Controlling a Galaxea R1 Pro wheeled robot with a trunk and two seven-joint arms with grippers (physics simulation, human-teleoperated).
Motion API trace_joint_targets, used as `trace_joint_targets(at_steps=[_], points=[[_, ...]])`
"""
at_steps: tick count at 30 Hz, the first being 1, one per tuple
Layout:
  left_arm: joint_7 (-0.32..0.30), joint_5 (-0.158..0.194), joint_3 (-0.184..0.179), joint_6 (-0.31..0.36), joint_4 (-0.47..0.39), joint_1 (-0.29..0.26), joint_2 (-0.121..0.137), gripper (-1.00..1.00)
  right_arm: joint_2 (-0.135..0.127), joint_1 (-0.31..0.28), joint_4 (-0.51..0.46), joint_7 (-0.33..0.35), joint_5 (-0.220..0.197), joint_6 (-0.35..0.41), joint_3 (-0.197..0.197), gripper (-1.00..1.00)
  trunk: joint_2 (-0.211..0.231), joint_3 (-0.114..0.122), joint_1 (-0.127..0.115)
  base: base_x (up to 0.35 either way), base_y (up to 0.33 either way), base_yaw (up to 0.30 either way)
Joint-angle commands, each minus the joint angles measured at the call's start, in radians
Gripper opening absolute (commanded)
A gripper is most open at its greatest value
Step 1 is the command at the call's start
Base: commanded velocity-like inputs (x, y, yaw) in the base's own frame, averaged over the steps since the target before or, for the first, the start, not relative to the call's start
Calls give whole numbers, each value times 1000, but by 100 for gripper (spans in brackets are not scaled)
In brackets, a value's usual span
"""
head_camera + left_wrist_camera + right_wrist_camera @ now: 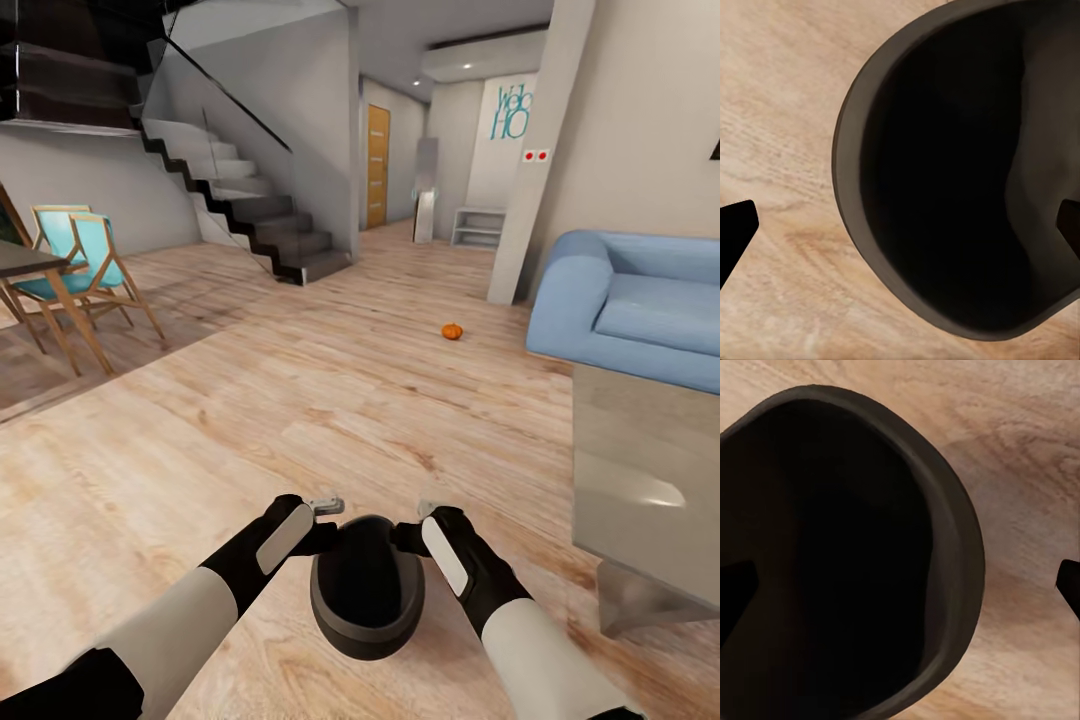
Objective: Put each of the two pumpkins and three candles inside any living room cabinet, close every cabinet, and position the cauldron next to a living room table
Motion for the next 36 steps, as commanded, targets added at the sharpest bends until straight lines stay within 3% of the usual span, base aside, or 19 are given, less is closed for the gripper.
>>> trace_joint_targets(at_steps=[1, 23, 36], points=[[9, 10, -4, 0, -1, -1, 1, 100, -1, -1, -2, -9, -10, 2, 3, 100, -1, -5, 0, 0, 0, 0], [9, 10, -4, -1, -3, -1, 1, 100, -1, -1, -8, -6, -12, 2, 7, 100, -6, -90, 10, 0, 0, 0], [7, 13, -21, -3, -11, -1, 2, 100, -1, -1, -6, -5, -12, 2, 7, 100, -6, -90, 10, 0, 0, 0]])
